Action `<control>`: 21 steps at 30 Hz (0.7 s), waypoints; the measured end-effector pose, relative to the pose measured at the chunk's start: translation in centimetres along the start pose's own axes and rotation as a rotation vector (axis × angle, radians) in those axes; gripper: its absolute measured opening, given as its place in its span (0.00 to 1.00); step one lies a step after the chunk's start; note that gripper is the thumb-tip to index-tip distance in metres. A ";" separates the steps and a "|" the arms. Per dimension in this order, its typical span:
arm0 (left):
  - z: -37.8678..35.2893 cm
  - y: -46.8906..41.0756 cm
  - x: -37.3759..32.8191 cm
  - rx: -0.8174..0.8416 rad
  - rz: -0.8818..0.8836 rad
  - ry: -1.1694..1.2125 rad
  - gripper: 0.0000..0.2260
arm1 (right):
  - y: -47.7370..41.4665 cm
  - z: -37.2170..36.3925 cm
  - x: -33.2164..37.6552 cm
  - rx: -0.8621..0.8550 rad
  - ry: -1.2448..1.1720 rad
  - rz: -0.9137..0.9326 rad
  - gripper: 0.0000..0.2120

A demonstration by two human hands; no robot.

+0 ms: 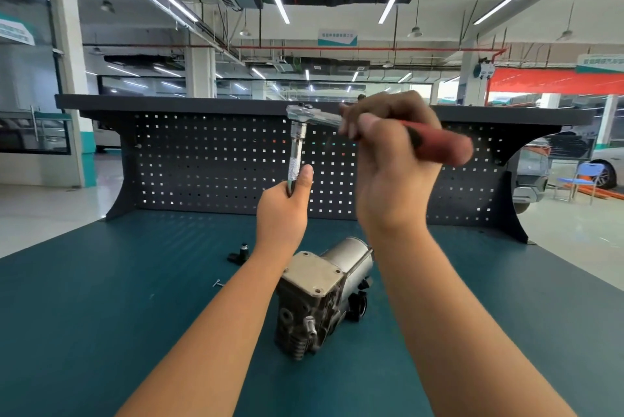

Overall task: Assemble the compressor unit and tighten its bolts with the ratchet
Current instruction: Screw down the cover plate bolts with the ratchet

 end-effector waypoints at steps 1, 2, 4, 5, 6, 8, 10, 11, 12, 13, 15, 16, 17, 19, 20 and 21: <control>0.1 -0.1 0.2 -0.043 -0.014 -0.021 0.24 | 0.5 -0.7 0.1 0.023 0.128 0.035 0.07; 0.4 -0.1 0.2 -0.084 -0.028 -0.044 0.23 | 1.0 -1.5 0.1 0.051 0.222 0.066 0.07; 0.9 -0.1 0.0 -0.098 -0.034 -0.036 0.17 | 1.7 -2.7 -0.1 0.103 0.314 0.122 0.07; 1.2 -0.1 -0.1 -0.070 -0.023 0.006 0.17 | 1.9 -3.1 -0.3 0.139 0.316 0.145 0.05; 1.4 0.1 -0.3 -0.035 -0.014 0.047 0.16 | 2.2 -3.5 -0.4 0.171 0.315 0.167 0.03; 2.1 0.5 -0.2 0.046 -0.015 0.073 0.16 | 2.6 -3.7 -0.6 0.195 0.319 0.202 0.02; 3.1 1.2 1.0 0.187 -0.011 0.048 0.19 | 2.7 -3.4 -0.8 0.182 0.317 0.220 0.03; 3.8 1.8 1.9 0.268 0.014 0.049 0.20 | 2.6 -3.1 -0.8 0.158 0.315 0.226 0.05; 4.5 2.6 3.0 0.366 0.065 0.066 0.24 | 2.4 -2.8 -0.8 0.134 0.314 0.225 0.08; 5.2 3.5 4.3 0.463 0.133 0.098 0.33 | 2.1 -2.6 -0.8 0.109 0.312 0.218 0.10; 5.8 5.0 6.7 0.627 0.280 0.170 0.48 | 1.9 -2.3 -0.6 0.072 0.307 0.204 0.11; 5.8 5.4 7.6 0.660 0.327 0.215 0.48 | 1.8 -2.3 -0.6 0.066 0.300 0.199 0.11; 5.6 5.6 8.1 0.660 0.351 0.250 0.47 | 1.8 -2.2 -0.5 0.066 0.297 0.195 0.09; 5.1 5.4 8.6 0.651 0.377 0.268 0.46 | 1.7 -2.4 -0.2 0.081 0.310 0.189 0.08; 5.0 5.3 8.7 0.661 0.381 0.265 0.46 | 1.6 -2.4 0.0 0.095 0.320 0.185 0.08; 4.8 5.1 8.9 0.682 0.373 0.263 0.46 | 1.4 -2.5 0.2 0.105 0.330 0.182 0.08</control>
Point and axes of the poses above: each hand's wrist, its own y-axis away from the middle knuckle, its own z-axis out of the back of the hand, x = y × z, the point moved 1 cm from there along -y, towards the middle knuckle, and after that the axes turned 7 degrees about x, right-handed, at the moved point
